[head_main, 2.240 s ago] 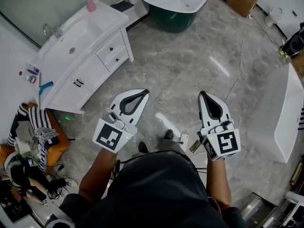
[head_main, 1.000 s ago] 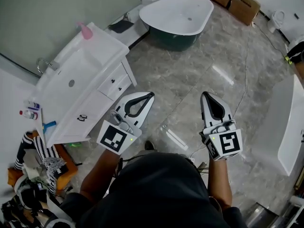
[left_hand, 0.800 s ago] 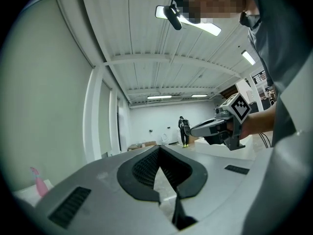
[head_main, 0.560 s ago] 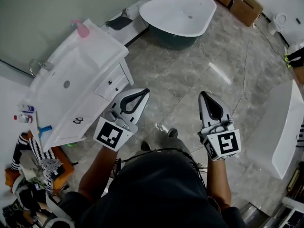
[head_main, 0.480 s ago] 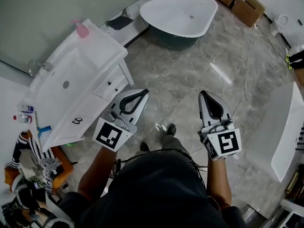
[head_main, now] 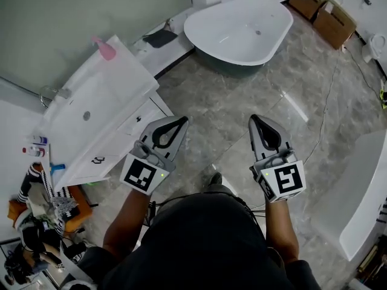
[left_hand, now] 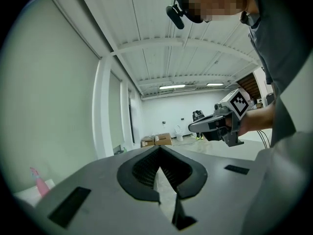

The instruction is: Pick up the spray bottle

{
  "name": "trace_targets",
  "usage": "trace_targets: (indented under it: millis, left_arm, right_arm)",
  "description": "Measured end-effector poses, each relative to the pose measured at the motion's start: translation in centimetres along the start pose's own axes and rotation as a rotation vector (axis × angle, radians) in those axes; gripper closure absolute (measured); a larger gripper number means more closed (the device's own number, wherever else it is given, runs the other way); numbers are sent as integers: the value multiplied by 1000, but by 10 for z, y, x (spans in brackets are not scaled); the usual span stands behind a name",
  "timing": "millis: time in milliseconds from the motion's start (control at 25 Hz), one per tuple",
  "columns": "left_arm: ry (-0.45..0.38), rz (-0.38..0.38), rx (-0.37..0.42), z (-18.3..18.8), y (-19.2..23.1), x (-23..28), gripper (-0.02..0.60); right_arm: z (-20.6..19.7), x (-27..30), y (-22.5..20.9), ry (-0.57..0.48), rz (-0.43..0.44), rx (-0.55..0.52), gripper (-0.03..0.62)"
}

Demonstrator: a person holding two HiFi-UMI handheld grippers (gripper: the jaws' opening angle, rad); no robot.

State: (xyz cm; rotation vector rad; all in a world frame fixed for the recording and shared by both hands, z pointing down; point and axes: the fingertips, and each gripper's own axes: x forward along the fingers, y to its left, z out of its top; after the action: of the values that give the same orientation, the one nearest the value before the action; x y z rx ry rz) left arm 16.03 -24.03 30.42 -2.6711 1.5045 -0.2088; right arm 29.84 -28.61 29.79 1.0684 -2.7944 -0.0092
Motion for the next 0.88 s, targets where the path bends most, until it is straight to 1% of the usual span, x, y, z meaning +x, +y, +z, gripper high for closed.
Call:
trace_targets:
  millis: [160, 360, 480, 680, 880]
  left_arm:
    - [9, 29, 16, 3, 4, 26, 578]
    - [31, 56, 18, -2, 28, 38, 578]
    - [32, 61, 6, -8, 55, 44, 578]
    - [37, 35, -11, -19, 103, 57, 578]
    - [-3, 35, -15, -14, 158, 61, 578]
  right_arm:
    - [-10, 14, -27, 34, 27, 17, 586]
    - [-19, 38, -40, 30, 61, 36, 586]
    - [-21, 64, -40, 53, 63, 33, 586]
    - [-10, 107, -41, 66, 43, 25, 586]
    - [4, 158, -39, 75, 25, 8, 586]
